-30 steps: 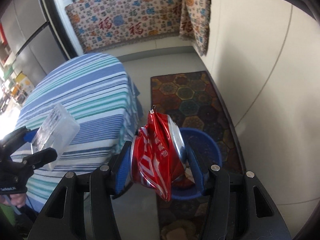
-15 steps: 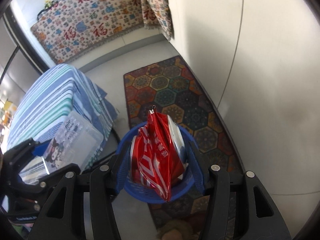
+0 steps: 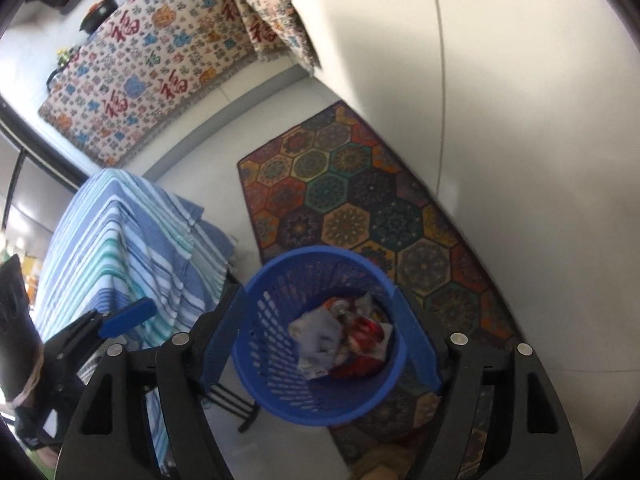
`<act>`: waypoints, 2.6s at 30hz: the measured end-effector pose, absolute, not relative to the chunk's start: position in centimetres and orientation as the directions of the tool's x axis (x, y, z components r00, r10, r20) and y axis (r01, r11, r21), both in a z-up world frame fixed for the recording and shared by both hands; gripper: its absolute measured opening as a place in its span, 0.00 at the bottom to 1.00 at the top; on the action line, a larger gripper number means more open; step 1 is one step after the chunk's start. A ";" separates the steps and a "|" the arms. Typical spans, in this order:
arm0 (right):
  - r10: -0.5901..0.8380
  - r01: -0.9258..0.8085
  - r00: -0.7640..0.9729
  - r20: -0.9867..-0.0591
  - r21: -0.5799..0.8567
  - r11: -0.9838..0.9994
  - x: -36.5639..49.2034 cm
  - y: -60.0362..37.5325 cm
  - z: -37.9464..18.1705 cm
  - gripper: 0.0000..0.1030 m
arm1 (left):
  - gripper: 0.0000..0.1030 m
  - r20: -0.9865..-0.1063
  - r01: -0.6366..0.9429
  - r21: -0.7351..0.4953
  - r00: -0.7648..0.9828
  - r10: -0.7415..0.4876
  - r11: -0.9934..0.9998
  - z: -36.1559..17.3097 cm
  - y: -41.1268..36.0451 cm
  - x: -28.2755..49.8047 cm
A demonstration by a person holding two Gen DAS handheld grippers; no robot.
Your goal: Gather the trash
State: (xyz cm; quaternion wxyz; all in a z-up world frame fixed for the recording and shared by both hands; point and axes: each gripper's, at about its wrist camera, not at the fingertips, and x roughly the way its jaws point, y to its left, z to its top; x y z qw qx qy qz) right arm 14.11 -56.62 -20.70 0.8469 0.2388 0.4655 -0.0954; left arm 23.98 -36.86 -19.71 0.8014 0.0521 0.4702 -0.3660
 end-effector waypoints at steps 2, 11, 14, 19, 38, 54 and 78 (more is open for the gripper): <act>0.039 0.394 0.559 -0.828 0.306 0.867 13.1 -56.4 -19.8 0.85 | 0.68 -0.780 0.642 -0.248 0.311 -0.543 0.725 -18.5 -36.3 23.1; -0.054 0.381 0.591 -0.805 0.220 0.898 5.0 -52.4 -15.1 1.00 | 1.00 -0.744 0.648 -0.243 0.354 -0.567 0.722 -13.2 -32.3 16.2; -0.074 0.416 0.583 -0.809 0.219 0.882 1.2 -50.9 -14.3 1.00 | 1.00 -0.754 0.625 -0.235 0.365 -0.546 0.744 -12.6 -30.9 14.0; -0.109 0.430 0.566 -0.817 0.179 0.885 -3.2 -48.5 -13.3 1.00 | 1.00 -0.773 0.602 -0.113 0.447 -0.451 0.790 -11.2 -30.0 10.7; -0.205 0.430 0.565 -0.799 0.073 0.900 -7.3 -44.2 -9.9 1.00 | 1.00 -0.814 0.562 -0.077 0.442 -0.378 0.823 -8.7 -27.7 6.8; -0.197 0.416 0.568 -0.799 0.073 0.906 -7.4 -43.1 -9.8 1.00 | 1.00 -0.810 0.559 -0.072 0.450 -0.375 0.826 -8.7 -27.6 6.5; -0.194 0.411 0.567 -0.800 0.071 0.909 -7.3 -42.9 -9.6 1.00 | 1.00 -0.813 0.561 -0.075 0.445 -0.376 0.825 -8.8 -27.7 6.6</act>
